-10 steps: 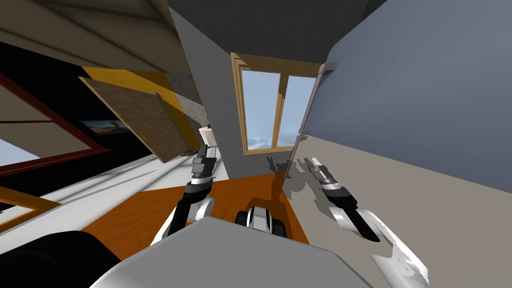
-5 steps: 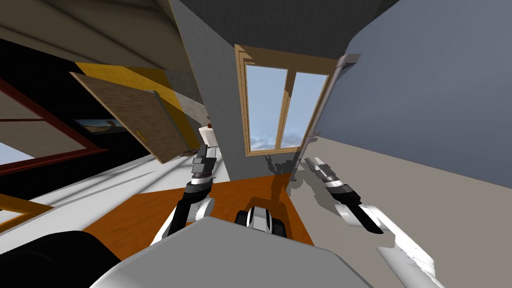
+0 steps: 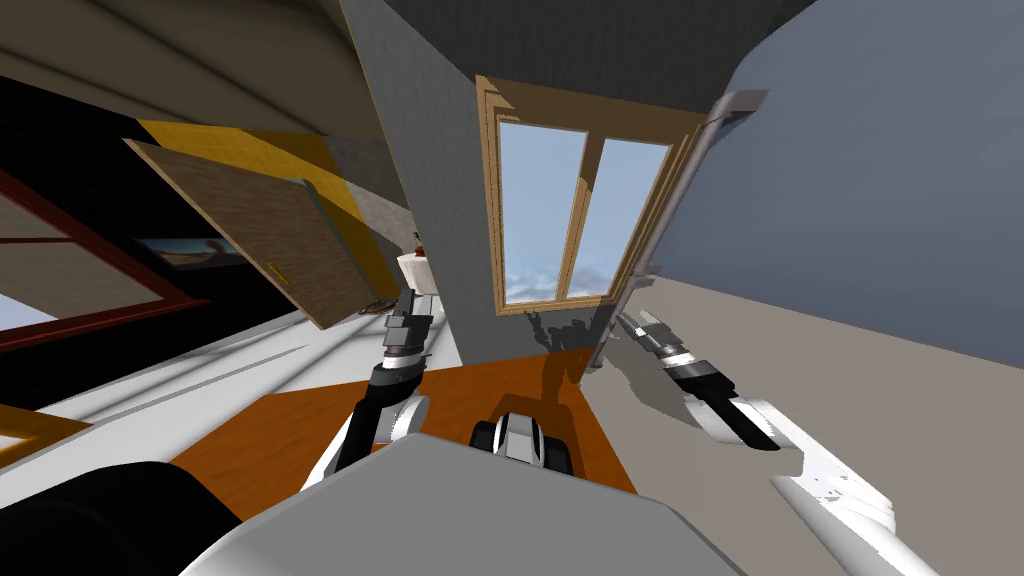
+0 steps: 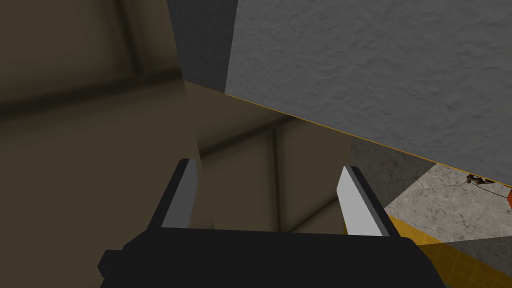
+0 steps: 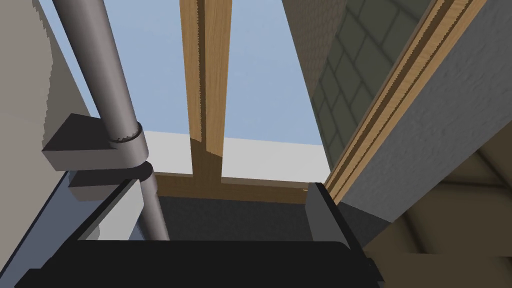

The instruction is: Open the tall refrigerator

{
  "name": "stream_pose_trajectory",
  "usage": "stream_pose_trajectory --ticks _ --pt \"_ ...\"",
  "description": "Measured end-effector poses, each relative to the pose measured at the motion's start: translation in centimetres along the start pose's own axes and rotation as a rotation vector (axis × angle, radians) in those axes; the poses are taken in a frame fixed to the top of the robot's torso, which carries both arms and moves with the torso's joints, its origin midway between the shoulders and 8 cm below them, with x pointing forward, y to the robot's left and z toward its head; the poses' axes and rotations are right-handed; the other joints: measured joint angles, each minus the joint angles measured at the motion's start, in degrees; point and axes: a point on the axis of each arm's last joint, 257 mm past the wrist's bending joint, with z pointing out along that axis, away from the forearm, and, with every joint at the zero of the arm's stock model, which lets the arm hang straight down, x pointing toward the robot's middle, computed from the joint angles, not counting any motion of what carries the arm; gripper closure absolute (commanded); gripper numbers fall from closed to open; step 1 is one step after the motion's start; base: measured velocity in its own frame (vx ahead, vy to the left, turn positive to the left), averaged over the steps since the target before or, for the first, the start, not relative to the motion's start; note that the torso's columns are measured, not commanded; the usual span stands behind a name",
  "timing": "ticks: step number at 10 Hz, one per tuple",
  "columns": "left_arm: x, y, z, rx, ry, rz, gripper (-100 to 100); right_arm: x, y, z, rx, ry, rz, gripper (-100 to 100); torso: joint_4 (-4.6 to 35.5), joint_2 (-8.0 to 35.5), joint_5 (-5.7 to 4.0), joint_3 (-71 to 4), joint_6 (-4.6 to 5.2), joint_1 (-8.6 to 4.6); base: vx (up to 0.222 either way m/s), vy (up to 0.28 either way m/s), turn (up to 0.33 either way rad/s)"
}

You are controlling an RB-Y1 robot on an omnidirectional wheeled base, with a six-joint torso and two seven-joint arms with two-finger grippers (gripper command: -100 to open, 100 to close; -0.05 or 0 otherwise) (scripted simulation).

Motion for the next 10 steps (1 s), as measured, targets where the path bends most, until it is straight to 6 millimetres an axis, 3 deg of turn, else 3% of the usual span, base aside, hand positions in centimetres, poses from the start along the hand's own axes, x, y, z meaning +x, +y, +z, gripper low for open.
stream_pose_trajectory --ticks 10 --pt "0.0 0.0 0.0 0.0 0.0 0.0 0 -0.9 -10.5 -0.1 0.075 0.139 -0.342 -100 -0.02 -0.02 0.03 -0.02 -0.01 0.09 0.044 0.078 -0.014"
